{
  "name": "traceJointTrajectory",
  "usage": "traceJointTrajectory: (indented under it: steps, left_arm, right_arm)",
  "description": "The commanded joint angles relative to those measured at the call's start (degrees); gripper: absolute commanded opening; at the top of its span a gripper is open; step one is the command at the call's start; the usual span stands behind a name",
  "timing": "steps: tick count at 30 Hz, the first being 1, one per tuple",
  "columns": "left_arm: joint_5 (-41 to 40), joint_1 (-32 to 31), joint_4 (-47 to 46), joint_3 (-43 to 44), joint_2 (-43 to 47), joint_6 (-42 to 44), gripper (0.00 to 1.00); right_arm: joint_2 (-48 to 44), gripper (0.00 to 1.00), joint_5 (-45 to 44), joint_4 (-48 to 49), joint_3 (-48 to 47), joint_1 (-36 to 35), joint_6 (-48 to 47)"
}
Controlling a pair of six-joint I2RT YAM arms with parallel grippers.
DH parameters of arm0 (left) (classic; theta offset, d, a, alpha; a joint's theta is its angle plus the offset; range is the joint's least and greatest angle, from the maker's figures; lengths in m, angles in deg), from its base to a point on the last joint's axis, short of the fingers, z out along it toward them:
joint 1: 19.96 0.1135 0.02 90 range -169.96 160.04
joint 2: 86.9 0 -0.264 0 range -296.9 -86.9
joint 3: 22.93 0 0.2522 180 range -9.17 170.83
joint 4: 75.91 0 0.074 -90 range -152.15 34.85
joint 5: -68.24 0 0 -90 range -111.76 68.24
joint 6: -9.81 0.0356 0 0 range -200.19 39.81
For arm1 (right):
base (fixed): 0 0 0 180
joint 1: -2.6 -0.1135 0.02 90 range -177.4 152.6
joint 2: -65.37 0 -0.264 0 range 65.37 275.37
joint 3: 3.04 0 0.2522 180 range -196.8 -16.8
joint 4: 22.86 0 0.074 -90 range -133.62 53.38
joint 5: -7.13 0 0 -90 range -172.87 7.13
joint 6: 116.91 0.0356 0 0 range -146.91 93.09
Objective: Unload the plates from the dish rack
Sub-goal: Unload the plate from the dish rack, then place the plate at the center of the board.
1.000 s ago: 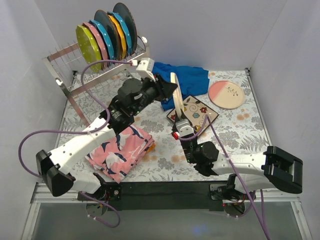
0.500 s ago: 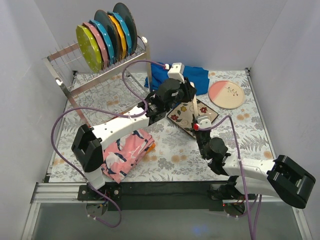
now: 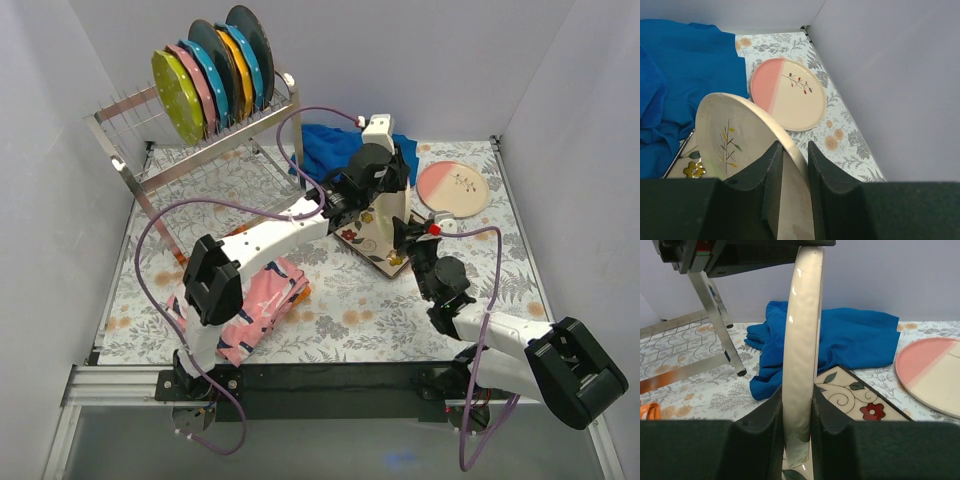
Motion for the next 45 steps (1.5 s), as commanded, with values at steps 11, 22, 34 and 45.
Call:
traceJointTrajectory:
  steps: [11,22,34,45]
  left_arm:
    - [-2.36,-0.77,15.4,12.26,-9.64,7.12,0.05]
    - [-4.12,-0.69,16.11,13.58,-10.08,9.15,0.22]
    - [-0.61,-0.69,16.73,9.13,-1.74,12.05,0.64]
    - [4.66,-0.95,5.57,-23.23,23.92,13.37,0.68]
  right_arm:
    - [-0.91,0.01,17.05,18.04,3.12,16.26,29.86]
    - [4.89,0.01,21.98,24.28,4.08,21.89,40.59]
    - [10.61,0.01,31.2,31.05,3.65,31.47,52.19]
    - [15.52,0.01,36.22,32.45,-3.12,40.88,62.12]
